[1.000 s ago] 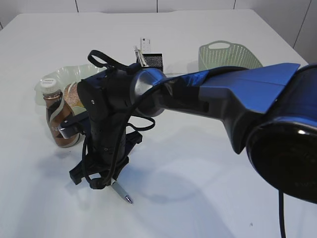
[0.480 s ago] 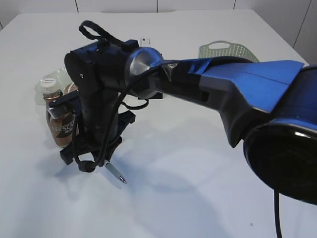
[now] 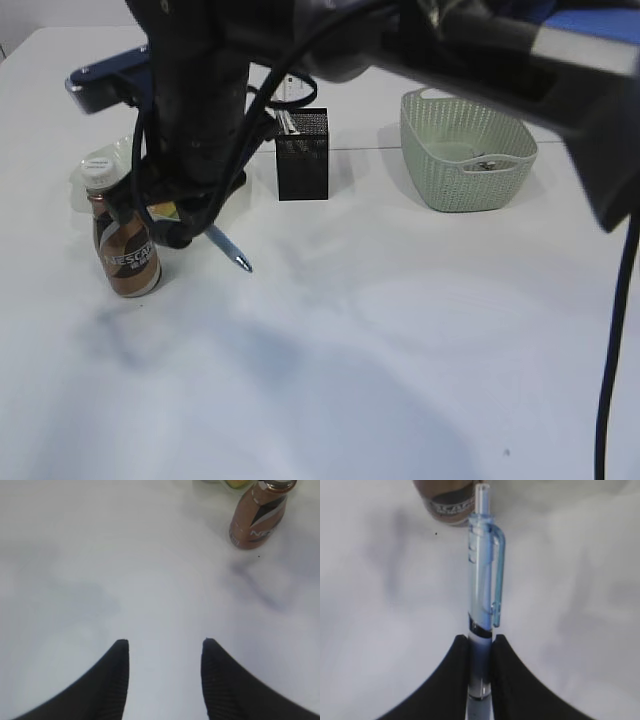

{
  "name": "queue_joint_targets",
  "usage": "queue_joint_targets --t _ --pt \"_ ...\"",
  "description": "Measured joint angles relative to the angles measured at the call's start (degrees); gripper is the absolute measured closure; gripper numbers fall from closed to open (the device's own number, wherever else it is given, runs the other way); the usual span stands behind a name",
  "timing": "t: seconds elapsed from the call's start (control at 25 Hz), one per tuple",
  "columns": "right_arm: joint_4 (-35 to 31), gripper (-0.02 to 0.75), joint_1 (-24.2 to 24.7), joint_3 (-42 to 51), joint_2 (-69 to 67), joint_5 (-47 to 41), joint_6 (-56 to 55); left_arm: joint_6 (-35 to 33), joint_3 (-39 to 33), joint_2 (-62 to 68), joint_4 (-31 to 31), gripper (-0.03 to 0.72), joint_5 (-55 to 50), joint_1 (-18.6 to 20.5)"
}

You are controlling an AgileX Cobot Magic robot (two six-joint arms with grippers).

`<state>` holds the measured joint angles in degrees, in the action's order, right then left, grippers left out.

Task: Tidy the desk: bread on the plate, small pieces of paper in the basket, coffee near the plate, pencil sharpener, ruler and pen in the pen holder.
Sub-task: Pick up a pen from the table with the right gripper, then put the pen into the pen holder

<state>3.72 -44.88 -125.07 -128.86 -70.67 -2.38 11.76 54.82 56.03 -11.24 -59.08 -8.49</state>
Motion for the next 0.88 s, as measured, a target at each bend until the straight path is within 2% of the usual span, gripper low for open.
queue_joint_targets --t 0.2,0.48,0.72,0.76,0.84,0.88 --pt "2.61 0.638 0.0 0.0 5.63 -0.09 -0.2 0.0 0.0 0.0 0.0 0.358 0.11 0.0" --pt "6.88 0.638 0.99 1.69 10.38 6.55 -0.2 0.0 0.0 0.0 -0.09 0.358 1.16 0.0" --pt "8.1 0.638 5.16 13.82 15.02 22.17 -0.2 0.0 0.0 0.0 -0.09 0.358 2.34 0.0" --pt "9.0 0.638 6.6 19.91 17.51 28.82 -0.2 0.0 0.0 0.0 -0.09 0.358 2.64 0.0" --pt "9.01 0.638 6.6 20.47 17.74 29.51 -0.2 0.0 0.0 0.0 -0.09 0.358 3.51 0.0" --pt "10.17 0.638 8.24 26.87 20.31 38.63 -0.2 0.0 0.0 0.0 -0.09 0.358 4.05 0.0"
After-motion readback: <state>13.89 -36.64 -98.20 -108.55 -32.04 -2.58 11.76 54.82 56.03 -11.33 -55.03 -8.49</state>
